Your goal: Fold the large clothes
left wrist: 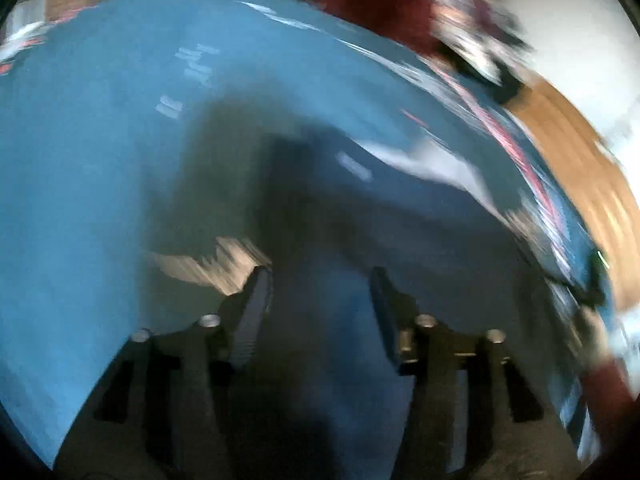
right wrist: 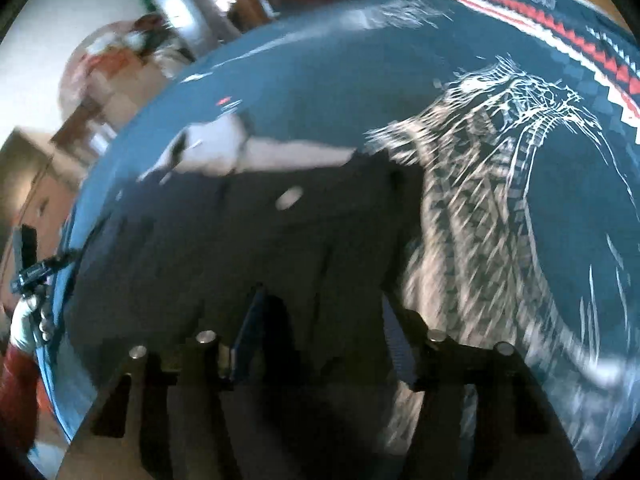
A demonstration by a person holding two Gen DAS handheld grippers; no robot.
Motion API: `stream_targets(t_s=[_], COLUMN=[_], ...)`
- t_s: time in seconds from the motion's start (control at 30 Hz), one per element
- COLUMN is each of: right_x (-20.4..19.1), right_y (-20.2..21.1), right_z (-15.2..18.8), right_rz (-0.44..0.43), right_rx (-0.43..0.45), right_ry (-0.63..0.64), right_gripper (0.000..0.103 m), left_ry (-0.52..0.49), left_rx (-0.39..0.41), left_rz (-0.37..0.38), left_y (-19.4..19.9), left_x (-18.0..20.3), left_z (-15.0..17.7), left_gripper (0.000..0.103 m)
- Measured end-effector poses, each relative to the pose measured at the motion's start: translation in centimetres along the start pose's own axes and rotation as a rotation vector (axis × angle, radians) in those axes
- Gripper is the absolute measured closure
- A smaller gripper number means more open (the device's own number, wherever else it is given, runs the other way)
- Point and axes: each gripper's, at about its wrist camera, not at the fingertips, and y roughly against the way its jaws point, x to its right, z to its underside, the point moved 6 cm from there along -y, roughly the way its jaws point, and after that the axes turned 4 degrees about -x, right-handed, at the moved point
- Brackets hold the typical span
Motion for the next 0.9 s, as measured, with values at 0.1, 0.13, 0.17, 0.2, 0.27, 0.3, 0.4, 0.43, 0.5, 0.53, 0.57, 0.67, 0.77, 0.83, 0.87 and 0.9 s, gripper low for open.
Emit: stream_targets(t_s=[0.1,0.13,0.17,0.2,0.27,0.3,0.4,0.43,0.5,0.53,0.57,0.67,0.77,0.83,0.87,0.9], right_x=[0.0,0.3,0.7,1.0,0.7,0.1,-5.0,-7.1,-13.9,-17.6,-20.1,-25.6,-24.4,-21.9,-20.0,-17.4], right_y=[0.3,0.4,0.7,1.3,2.6,3.6,5.2,5.0,3.2,1.9,0.7,-3.6,-5.3,-3.9,-3.0,-2.0], right_z=[3.3,4.2,5.0,5.8,6.7,7.2,8.3,8.3,8.7,9.1,9.1,10.3,11.2,11.0,10.8,10.6], right_rz=[-0.007,0.002,0.015,0.036,0.070,0.096,0.105,0.083,-0.051,-0.112,-0.142,-0.181,-0.177,-0.185,-0.146,-0.118], right_rx=[-0.010,-0.013,-0.010,-0.011,0.007,0.027,0.111,0.119,0.113,0.101,0.089,0.024,-0.008,-0.007,0.005,0.014], right_ry=[-0.027,-0.036,-0.040,-0.047,-0.057,-0.049,0.011,0.033,0.102,0.148,0.181,0.254,0.229,0.192,0.176,0.146], right_gripper=[0.039,0.042,0.042,0.042,0.041,0.040,0.040,0.042,0.055,0.056,0.060,0.062,0.068,0.073,0.073,0.073], left_ry=[0.007,0.074,0.132,0.188,0.265,0.268,0.152,0.095,-0.010,-0.066,-0.110,-0.159,0.005,0.108,0.146,0.177], left_rx=[-0.032,0.003,0.034,0.060,0.088,0.104,0.208,0.231,0.207,0.162,0.108,-0.067,-0.112,-0.064,-0.037,-0.014], left_rz=[-0.089,-0.049,-0.037,-0.034,-0.091,-0.121,-0.071,0.019,0.193,0.298,0.363,0.389,0.369,0.391,0.381,0.364], left_y=[1.7,3.5,5.1,6.6,9.7,10.9,13.5,13.1,10.3,8.1,5.4,-1.3,-3.1,-0.9,0.4,1.8], left_x=[-2.1,-3.9,-5.3,-6.7,-8.6,-8.4,-3.3,0.3,6.8,10.0,12.9,15.7,10.7,6.5,4.5,2.1], left_z=[5.3,6.4,7.3,8.1,10.2,10.6,9.2,8.0,6.5,6.2,6.3,8.5,9.0,9.1,9.2,9.4], left_gripper=[0.046,0.053,0.074,0.089,0.095,0.087,0.058,0.058,0.057,0.057,0.057,0.062,0.103,0.103,0.103,0.103])
